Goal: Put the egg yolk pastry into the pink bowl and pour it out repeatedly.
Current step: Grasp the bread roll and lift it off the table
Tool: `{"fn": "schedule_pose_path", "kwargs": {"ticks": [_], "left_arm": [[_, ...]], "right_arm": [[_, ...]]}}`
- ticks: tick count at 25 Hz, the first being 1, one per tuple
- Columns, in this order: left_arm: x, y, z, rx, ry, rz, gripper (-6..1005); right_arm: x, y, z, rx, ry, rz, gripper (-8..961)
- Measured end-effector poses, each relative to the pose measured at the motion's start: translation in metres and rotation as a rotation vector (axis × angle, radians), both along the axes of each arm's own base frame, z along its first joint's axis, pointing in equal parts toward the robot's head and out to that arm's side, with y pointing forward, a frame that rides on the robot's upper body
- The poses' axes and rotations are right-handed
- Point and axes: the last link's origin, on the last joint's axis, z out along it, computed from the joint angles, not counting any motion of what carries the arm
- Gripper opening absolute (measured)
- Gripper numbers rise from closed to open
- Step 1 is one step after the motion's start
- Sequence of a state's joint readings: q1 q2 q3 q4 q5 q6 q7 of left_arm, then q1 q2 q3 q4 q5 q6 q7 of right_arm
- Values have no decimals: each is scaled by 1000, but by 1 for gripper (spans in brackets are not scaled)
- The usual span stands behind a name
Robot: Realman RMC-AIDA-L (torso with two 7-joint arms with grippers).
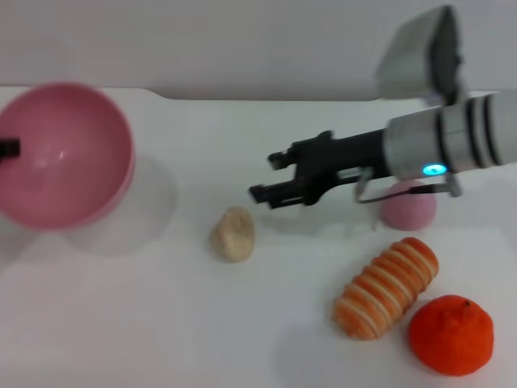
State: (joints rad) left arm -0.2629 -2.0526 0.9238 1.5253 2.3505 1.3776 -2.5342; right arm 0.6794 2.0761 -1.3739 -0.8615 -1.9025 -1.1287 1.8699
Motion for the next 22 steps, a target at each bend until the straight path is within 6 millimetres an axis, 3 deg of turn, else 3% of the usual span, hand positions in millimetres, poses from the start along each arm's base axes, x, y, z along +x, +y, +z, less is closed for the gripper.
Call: {"fn": "schedule_pose_path", "kwargs": {"ticks": [7, 13, 22], "left_arm": [[-8, -27, 7, -60, 32, 75, -1], [-9, -30, 6, -68, 34, 80, -2], [-5, -26, 3, -77, 36, 67, -1]], "right_arm": [[-25, 3, -47, 5, -140, 54, 677], [-25, -8, -74, 37, -164, 74, 687], [-10, -18, -94, 49, -171, 14, 683]]}}
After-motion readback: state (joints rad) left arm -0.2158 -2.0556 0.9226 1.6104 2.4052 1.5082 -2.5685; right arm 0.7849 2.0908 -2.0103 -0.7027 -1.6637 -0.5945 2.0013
